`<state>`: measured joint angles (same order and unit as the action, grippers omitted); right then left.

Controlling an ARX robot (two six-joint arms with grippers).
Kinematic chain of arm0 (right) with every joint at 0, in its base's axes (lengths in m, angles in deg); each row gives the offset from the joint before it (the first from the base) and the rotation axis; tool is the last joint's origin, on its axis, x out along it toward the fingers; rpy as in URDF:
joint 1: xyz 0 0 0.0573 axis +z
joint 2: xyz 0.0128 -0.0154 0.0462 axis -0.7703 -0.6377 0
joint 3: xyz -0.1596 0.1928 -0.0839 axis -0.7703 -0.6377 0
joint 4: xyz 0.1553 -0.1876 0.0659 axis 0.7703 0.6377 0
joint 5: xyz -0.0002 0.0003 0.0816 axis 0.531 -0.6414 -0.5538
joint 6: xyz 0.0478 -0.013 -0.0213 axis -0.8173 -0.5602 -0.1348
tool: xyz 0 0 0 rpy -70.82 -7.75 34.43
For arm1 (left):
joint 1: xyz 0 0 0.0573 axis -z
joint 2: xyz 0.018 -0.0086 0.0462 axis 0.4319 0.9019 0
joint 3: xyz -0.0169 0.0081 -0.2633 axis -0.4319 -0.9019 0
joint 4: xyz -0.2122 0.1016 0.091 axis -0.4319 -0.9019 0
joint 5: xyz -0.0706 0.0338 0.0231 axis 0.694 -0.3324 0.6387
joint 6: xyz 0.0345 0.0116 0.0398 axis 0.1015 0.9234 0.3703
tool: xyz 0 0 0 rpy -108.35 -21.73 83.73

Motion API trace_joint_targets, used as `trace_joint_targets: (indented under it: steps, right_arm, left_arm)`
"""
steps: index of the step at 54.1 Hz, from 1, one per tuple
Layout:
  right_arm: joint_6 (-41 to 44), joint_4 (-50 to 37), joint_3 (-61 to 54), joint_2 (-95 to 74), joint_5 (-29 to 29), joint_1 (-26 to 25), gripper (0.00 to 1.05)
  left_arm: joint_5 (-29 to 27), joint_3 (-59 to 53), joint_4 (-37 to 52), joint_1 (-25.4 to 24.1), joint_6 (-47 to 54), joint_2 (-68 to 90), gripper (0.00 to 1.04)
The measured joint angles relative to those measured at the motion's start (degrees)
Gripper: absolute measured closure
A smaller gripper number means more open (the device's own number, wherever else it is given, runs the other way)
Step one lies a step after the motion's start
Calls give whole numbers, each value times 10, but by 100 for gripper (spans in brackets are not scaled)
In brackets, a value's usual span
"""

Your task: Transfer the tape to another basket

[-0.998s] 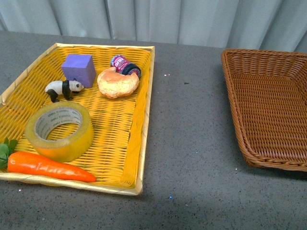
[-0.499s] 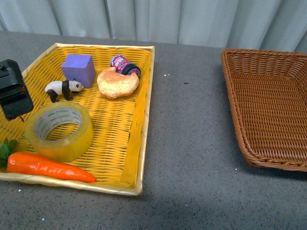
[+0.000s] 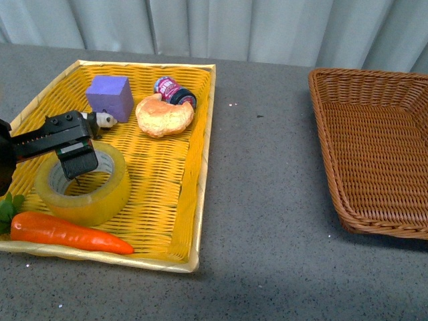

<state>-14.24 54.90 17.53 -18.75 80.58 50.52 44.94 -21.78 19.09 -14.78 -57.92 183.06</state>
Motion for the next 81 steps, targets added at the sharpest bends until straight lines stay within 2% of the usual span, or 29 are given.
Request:
trace_joint_targets:
  steps: [31, 36, 41, 47, 56, 70, 81]
  right_arm:
    - [0, 0, 0, 0, 0, 0, 9]
    - [0, 0, 0, 0, 0, 0, 9]
    - [0, 0, 0, 0, 0, 0, 9]
    - [0, 0, 0, 0, 0, 0, 9]
    - [0, 0, 0, 0, 0, 0, 9]
    - [0, 0, 0, 0, 0, 0, 9]
    - [0, 0, 0, 0, 0, 0, 9]
  left_arm:
    - [-7, 53, 23, -24, 16, 103, 7]
    - [-5, 54, 21, -25, 17, 108, 24]
    - [-6, 54, 21, -25, 19, 108, 36]
    - [-8, 55, 22, -24, 26, 109, 59]
    - [-9, 56, 20, -24, 31, 109, 85]
    - [2, 58, 12, -11, 45, 88, 88]
    - [15, 87, 14, 43, 81, 28, 88]
